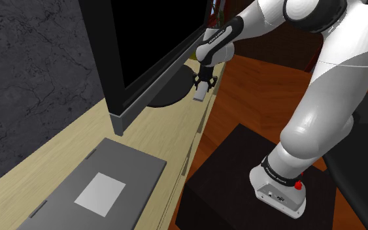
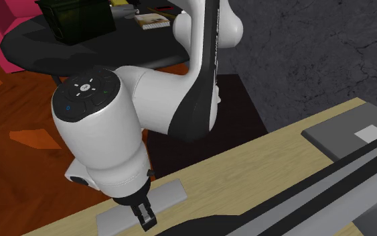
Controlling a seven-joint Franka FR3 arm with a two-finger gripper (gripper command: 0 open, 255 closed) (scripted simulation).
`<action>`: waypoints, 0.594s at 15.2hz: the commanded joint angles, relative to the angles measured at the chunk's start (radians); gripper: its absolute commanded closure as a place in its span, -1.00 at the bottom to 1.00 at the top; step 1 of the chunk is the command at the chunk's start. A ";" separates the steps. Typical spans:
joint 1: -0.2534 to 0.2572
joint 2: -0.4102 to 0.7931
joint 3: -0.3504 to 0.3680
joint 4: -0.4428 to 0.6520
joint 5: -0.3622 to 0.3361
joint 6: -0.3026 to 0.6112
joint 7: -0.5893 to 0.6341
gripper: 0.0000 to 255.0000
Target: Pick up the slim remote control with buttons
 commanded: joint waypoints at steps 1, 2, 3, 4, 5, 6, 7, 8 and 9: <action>0.001 -0.015 0.000 0.001 -0.001 -0.017 0.000 1.00; 0.001 -0.025 -0.001 0.004 -0.002 -0.029 0.001 1.00; 0.001 -0.034 -0.001 0.006 -0.003 -0.041 0.001 1.00; 0.001 -0.043 -0.001 0.009 -0.003 -0.053 0.001 1.00; 0.001 -0.052 -0.001 0.012 -0.004 -0.065 0.002 1.00; 0.002 -0.061 -0.002 0.015 -0.005 -0.077 0.002 1.00; 0.002 -0.070 -0.002 0.018 -0.005 -0.089 0.002 1.00; 0.002 -0.078 -0.002 0.022 -0.006 -0.101 0.002 1.00; 0.002 -0.087 -0.002 0.026 -0.007 -0.113 0.003 1.00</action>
